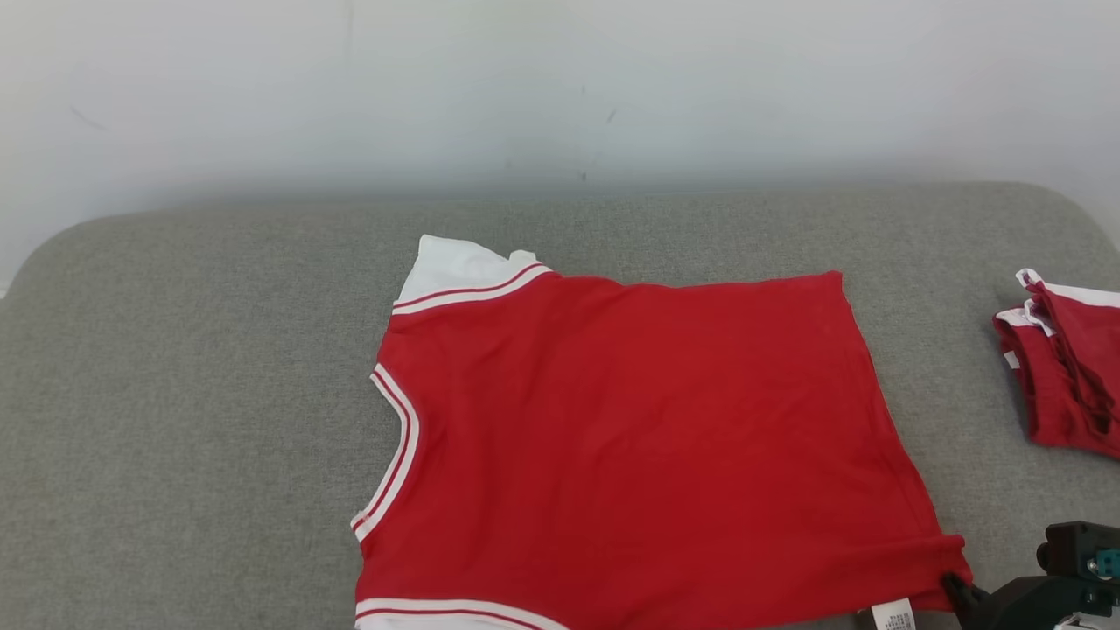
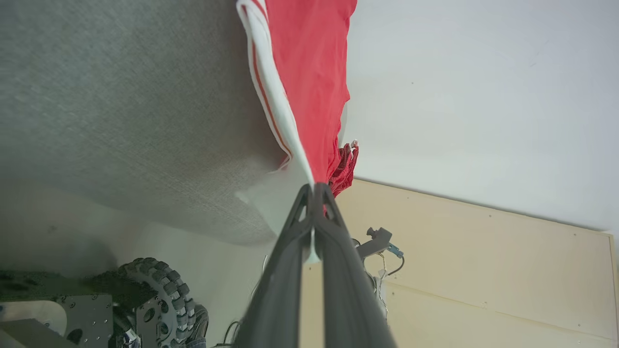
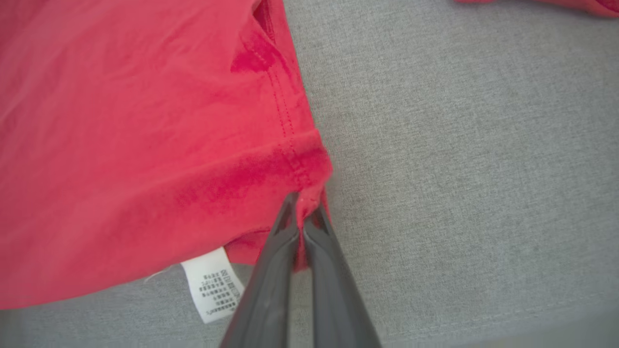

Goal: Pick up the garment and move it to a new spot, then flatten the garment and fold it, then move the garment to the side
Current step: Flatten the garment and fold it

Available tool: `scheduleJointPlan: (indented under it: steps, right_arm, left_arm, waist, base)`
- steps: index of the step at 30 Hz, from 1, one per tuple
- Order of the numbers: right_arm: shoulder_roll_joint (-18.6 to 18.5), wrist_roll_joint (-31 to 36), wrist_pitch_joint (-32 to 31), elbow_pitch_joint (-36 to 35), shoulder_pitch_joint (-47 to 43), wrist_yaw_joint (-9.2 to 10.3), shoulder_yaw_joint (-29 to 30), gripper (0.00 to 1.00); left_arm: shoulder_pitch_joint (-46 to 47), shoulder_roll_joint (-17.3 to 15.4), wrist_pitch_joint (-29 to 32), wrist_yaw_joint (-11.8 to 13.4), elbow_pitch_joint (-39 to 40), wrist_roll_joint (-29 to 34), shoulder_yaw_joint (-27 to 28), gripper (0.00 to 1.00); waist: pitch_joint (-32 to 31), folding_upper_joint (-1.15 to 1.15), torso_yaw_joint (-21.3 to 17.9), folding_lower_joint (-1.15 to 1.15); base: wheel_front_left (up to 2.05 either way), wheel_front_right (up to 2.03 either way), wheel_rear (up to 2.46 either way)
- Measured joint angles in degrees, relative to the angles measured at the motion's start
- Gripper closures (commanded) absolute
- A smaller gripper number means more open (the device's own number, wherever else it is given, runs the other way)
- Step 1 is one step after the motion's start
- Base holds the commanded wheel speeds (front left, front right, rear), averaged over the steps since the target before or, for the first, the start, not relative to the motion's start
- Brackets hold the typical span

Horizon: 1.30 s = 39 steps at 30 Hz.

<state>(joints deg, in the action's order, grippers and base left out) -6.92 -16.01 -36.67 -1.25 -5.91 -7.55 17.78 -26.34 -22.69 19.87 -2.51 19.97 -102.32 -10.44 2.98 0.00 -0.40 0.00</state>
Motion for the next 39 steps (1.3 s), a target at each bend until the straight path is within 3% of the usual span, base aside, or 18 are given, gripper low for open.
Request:
scheduleJointPlan:
  steps: [3, 7, 13, 17, 27, 33, 39]
  right_arm:
    - [-0.02, -0.47, -0.91, -0.83, -0.8, 0.0, -0.08, 1.0]
    - [0.23, -1.71, -0.31, -1.82, -1.2, 0.0, 0.67, 1.0]
    - [1.3, -3.56, 2.6, -3.19, -0.35, 0.0, 1.69, 1.0]
    - [2.05, -5.22, 5.22, -3.32, 1.76, 0.0, 1.87, 1.0]
    - [3.01, -5.3, 10.69, -0.19, 7.44, 0.0, 0.4, 1.0]
    - [3.23, -3.98, 15.14, 1.69, 10.95, 0.0, -0.57, 1.0]
    - [3.05, -3.35, 18.76, 2.35, 14.03, 0.0, -2.79, 1.0]
  left_arm:
    - [-3.26, -0.45, 0.59, -0.2, 2.83, -1.68, 0.8, 1.0]
    - [-5.2, 0.48, -0.96, -2.32, 5.84, -3.2, 3.67, 1.0]
    - [1.33, 2.57, -3.18, -3.63, 5.73, 1.85, 3.37, 1.0]
    - [10.44, 4.78, -6.14, -3.89, 0.79, 10.81, 0.71, 1.0]
    - [31.65, 14.07, -17.57, -2.45, -16.83, 28.69, -4.02, 1.0]
    - [40.22, 16.39, -22.39, -2.96, -25.13, 35.08, -6.02, 1.0]
    - [43.78, 17.11, -25.43, -3.58, -29.25, 36.13, -6.21, 1.0]
  waist:
    - [0.26, 0.0, -0.14, 0.0]
    - [0.81, 0.0, -0.1, 0.0]
    - [1.53, 0.0, 0.35, 0.0]
    - [2.17, 0.0, 0.79, 0.01]
    - [4.78, 0.01, 0.29, 0.02]
    - [6.95, 0.01, 0.04, 0.02]
    - [9.02, 0.01, -0.41, 0.02]
  base:
    - [0.0, 0.0, 0.0]
    - [0.0, 0.0, 0.0]
    - [0.0, 0.0, 0.0]
    - [0.0, 0.0, 0.0]
    - [0.0, 0.0, 0.0]
    - [0.0, 0.0, 0.0]
    - [0.0, 0.0, 0.0]
